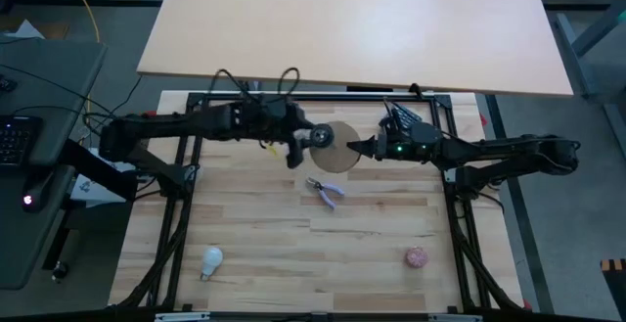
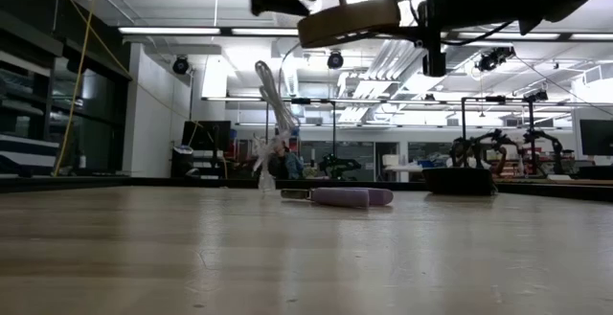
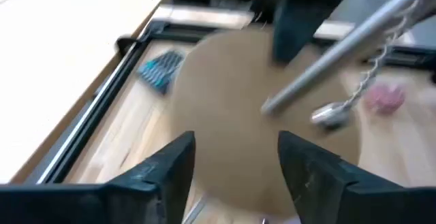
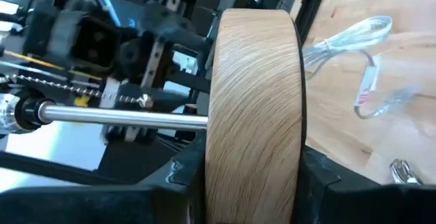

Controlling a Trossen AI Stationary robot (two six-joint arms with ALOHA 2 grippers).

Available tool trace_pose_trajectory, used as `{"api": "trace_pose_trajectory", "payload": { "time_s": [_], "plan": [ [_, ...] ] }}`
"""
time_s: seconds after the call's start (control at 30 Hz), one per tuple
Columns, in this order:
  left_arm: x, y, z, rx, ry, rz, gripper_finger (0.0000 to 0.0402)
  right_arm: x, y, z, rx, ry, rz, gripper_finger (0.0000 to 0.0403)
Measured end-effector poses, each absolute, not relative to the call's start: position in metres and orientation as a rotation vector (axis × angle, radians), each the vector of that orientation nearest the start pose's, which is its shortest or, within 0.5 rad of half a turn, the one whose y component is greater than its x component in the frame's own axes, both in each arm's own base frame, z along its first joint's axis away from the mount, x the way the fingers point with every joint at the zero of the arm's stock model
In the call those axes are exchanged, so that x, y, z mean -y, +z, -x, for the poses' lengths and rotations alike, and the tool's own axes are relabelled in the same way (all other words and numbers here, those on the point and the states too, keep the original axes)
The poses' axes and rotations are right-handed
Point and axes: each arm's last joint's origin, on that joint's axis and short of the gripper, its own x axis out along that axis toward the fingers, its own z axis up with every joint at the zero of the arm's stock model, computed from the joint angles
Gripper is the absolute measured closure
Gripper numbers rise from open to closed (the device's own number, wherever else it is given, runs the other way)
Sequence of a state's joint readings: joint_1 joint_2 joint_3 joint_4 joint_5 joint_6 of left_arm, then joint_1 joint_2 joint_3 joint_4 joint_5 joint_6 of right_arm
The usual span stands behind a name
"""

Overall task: Screw lightbulb
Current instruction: Insert the light bulb into the lamp socket

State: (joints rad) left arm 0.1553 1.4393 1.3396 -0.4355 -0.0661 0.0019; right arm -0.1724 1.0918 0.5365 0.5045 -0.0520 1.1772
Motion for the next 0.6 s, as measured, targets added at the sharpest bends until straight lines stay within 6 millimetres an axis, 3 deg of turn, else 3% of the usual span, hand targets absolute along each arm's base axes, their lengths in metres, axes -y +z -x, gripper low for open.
{"api": "trace_pose_trajectory", "payload": {
  "time_s": [0.2,0.4,0.5,0.6],
  "plan": [
    [-0.054,0.365,-0.276,-0.550,0.301,0.170,0.0178,0.048,0.267,-0.225,0.122,-0.113,-1.132,0.0274],
    [-0.050,0.320,-0.258,-0.457,0.255,0.549,0.0177,0.048,0.278,-0.223,0.189,-0.006,-1.032,0.0275],
    [-0.049,0.299,-0.258,-0.296,0.222,0.788,0.0176,0.048,0.280,-0.223,0.201,0.012,-1.008,0.0275],
    [-0.047,0.296,-0.262,-0.017,0.125,0.973,0.0176,0.049,0.281,-0.222,0.233,-0.021,-0.992,0.0275]
  ]
}}
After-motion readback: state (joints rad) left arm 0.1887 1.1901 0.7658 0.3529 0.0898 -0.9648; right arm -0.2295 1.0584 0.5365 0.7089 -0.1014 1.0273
